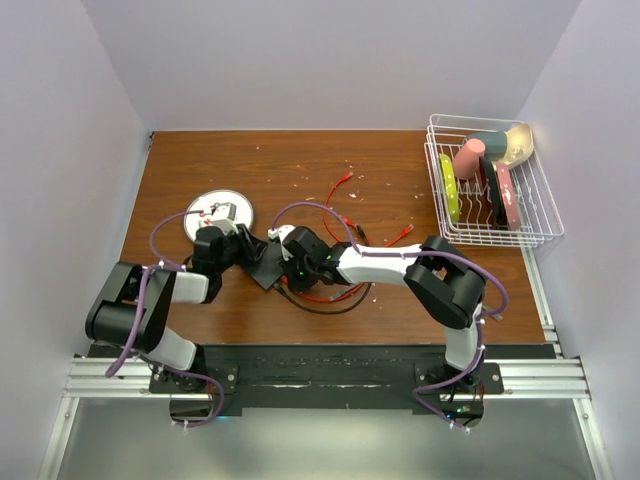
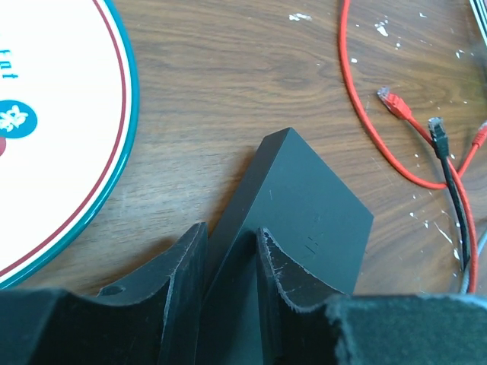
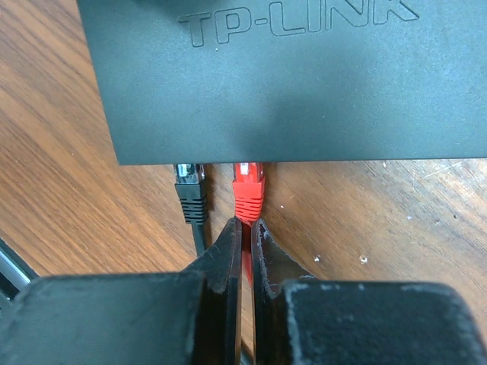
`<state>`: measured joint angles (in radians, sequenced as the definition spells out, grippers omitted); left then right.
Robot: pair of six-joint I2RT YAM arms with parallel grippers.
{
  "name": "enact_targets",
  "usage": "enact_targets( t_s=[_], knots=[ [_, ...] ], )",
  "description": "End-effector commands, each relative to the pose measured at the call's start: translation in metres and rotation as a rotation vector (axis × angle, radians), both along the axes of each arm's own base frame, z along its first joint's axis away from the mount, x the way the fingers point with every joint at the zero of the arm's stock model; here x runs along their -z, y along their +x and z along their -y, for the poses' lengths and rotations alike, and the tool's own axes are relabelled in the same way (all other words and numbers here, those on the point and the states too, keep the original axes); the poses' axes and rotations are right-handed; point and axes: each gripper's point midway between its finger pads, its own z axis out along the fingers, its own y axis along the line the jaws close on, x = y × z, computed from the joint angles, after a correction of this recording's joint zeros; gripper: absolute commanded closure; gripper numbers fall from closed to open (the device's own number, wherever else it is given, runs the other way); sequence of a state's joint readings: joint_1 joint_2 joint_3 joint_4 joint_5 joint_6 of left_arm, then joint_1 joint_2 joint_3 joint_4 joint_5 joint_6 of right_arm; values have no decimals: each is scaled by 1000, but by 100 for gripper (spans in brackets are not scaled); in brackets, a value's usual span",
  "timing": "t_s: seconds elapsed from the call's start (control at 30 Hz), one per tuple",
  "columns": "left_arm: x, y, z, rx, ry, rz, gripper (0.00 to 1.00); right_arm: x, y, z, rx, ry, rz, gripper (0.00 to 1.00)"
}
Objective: Insert the plug into the switch port
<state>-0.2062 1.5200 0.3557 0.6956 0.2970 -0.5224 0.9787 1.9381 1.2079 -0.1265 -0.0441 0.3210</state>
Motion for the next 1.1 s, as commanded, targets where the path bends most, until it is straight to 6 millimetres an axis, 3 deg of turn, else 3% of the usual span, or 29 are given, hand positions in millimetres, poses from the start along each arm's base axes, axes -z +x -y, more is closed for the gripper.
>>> enact_targets(
  t_s=[0.0, 0.2, 0.63, 0.8, 0.93, 1.03, 1.07],
  knots=[
    [52, -140, 69, 363, -193, -507, 100, -139, 105, -74, 117, 488, 475, 100],
    [59, -150, 81, 393, -194, -531, 100, -135, 107, -75, 61, 458, 530, 100],
    [71, -171, 80, 374, -182, -567, 100, -152, 133, -70, 224, 469, 540, 100],
    [65, -156, 81, 361, -162, -514, 100, -134, 127, -63, 213, 426, 516, 100],
    [42, -127, 87, 352, -150, -411, 97, -109, 113, -52, 200, 392, 469, 100],
    [21, -103, 89, 327, -141, -335, 88, -100, 104, -46, 191, 390, 438, 84],
    [15, -95, 88, 313, -139, -316, 85, -105, 101, -46, 186, 405, 443, 74]
  ],
)
